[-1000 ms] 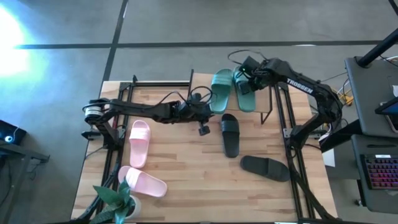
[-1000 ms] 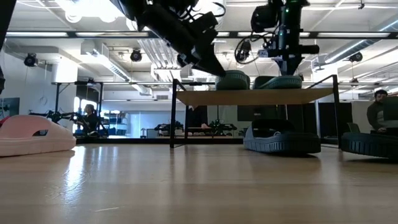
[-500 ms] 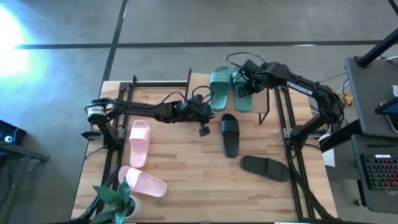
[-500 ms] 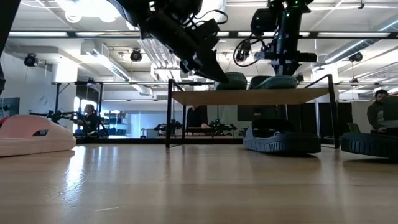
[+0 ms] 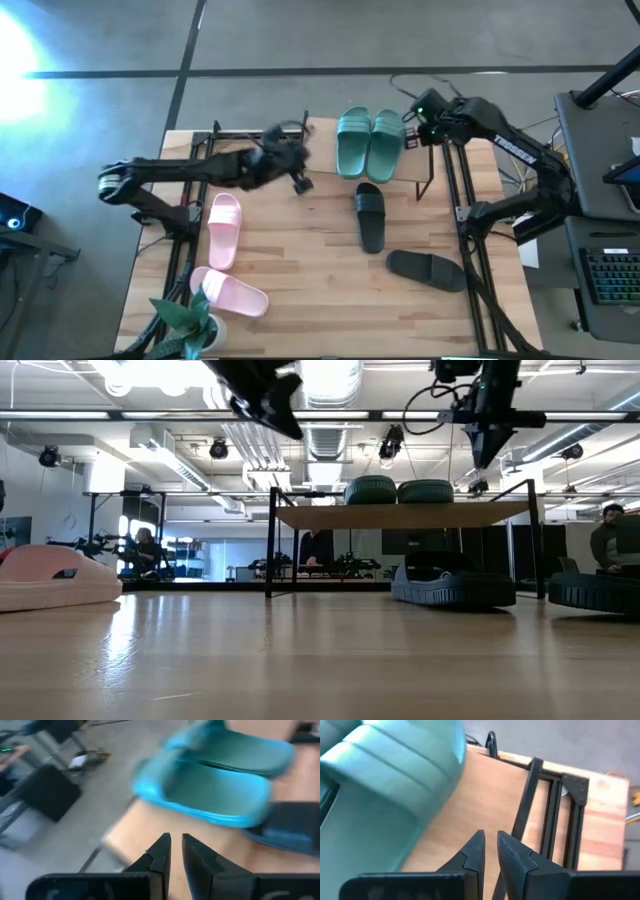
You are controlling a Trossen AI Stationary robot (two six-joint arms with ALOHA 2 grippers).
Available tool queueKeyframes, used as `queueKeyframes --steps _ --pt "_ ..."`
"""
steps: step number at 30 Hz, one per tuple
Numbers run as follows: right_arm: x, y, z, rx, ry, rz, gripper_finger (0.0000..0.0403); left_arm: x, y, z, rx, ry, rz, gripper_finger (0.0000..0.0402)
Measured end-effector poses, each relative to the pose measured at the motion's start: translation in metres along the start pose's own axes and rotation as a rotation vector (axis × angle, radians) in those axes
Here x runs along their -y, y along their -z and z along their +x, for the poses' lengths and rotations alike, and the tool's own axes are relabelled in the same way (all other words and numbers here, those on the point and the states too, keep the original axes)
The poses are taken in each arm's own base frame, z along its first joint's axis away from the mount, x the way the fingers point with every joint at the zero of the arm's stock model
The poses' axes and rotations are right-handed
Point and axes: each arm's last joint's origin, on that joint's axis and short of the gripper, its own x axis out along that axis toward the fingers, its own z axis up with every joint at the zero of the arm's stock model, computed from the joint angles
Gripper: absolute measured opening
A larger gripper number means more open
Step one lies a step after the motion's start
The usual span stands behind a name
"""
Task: Pick and place slides into the shelf
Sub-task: Adjust the green slides on the shelf
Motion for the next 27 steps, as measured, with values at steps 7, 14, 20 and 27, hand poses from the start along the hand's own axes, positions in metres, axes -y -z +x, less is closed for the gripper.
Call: queueKeyframes --steps 7,14,20,27 --pt "0.005 -0.010 0.028 -0.056 0.021 0.033 0.0043 -0.075 0.019 0.013 -0.046 -0.119 -0.205 0.0033" --pt "-0.015 -0.019 0.070 -0.143 0.069 -0.057 0.0043 -0.102 0.053 0.045 -0.164 -0.034 -0.310 0.0033" --pt "-0.026 -0.023 0.093 -0.189 0.075 -0.097 0.0043 -0.083 0.083 0.075 -0.296 0.150 -0.330 0.0033" --pt "-0.038 -0.032 0.096 -0.141 -0.037 -0.103 0.0043 -0.067 0.098 0.090 -0.382 0.235 -0.397 0.0033"
